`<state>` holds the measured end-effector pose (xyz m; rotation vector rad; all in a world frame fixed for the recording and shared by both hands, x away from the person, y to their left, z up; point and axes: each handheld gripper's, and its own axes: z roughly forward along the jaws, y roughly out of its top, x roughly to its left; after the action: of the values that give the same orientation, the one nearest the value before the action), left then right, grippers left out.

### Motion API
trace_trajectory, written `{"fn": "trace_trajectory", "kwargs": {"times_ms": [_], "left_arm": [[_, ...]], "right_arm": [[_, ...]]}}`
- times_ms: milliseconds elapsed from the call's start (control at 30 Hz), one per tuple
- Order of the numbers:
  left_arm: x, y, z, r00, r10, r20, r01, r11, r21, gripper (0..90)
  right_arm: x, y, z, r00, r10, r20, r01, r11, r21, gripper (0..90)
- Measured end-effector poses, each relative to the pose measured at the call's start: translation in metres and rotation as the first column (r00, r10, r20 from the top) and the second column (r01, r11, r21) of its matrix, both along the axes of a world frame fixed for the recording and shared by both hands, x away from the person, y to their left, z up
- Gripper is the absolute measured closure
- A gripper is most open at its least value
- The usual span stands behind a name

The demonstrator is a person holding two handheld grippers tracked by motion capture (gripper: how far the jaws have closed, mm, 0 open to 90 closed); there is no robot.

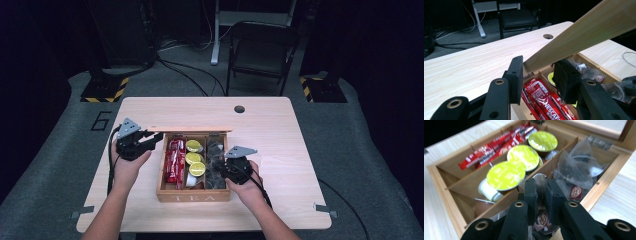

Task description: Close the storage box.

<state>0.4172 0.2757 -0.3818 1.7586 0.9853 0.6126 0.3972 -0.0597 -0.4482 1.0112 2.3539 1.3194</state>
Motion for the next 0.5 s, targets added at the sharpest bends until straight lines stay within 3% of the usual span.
{"fn": "trace_trajectory", "kwargs": {"times_ms": [267, 500], "left_arm": [[0.001, 0.000, 0.000, 1.0000, -0.001, -0.002, 0.001, 1.0000, -0.004, 60.1], [0.002, 0.000, 0.000, 1.0000, 0.002, -0.001, -0.002, 0.9999, -0.014, 60.0]], "right_arm": [[-0.003, -0.011, 0.018, 0.9995, -0.017, 0.028, 0.016, 0.998, 0.055, 80.6], [-0.006, -0.024, 0.032, 0.9970, -0.049, 0.061, 0.045, 0.997, 0.069, 80.7]]}}
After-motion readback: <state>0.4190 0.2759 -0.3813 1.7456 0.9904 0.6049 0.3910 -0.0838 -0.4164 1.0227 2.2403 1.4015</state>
